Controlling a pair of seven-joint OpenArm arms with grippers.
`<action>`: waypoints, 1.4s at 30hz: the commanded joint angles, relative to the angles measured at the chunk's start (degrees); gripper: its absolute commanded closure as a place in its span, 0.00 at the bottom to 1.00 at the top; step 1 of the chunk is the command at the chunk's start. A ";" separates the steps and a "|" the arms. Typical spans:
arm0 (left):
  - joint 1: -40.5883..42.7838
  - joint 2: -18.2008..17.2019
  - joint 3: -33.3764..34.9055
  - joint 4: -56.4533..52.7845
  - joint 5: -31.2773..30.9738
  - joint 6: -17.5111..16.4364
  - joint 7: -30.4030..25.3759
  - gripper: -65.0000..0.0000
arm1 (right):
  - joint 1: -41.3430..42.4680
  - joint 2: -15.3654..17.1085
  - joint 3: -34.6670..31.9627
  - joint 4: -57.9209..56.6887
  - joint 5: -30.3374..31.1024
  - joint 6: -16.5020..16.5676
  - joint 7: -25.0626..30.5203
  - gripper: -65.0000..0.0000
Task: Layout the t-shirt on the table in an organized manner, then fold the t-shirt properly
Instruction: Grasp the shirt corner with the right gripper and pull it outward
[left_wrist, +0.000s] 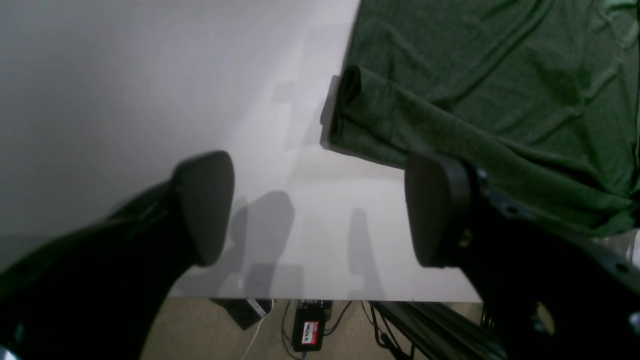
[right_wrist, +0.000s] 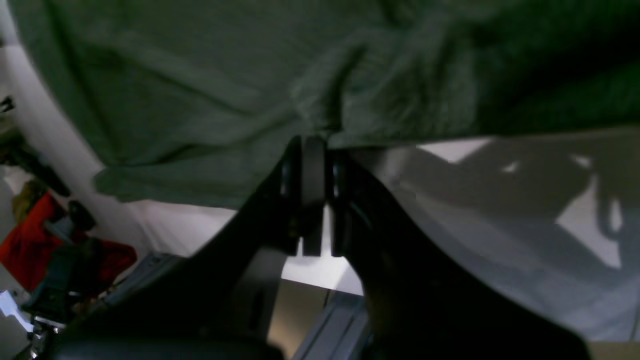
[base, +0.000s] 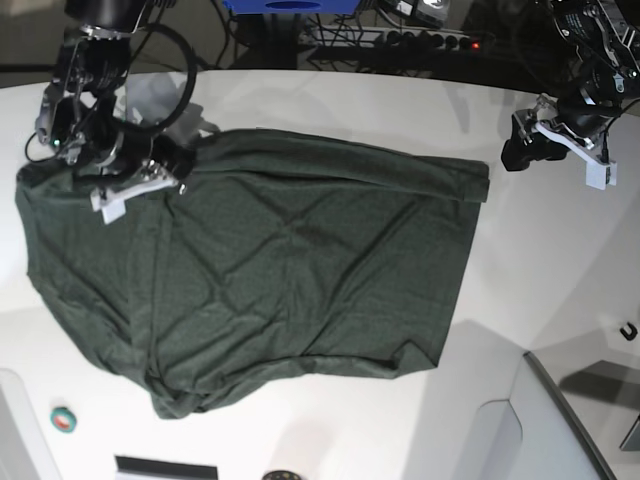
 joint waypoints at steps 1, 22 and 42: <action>-0.01 -0.85 -0.29 0.83 -1.02 -0.09 -0.92 0.22 | 1.42 0.22 -0.01 1.04 0.86 -0.09 -0.33 0.99; -0.01 -0.93 0.06 0.83 -1.02 -0.09 -0.92 0.22 | 17.51 4.27 0.34 -14.96 0.86 -3.52 1.07 0.99; 4.74 -0.58 3.40 1.27 14.98 -5.50 -2.15 0.22 | 10.56 2.24 9.31 4.29 0.95 9.67 3.97 0.49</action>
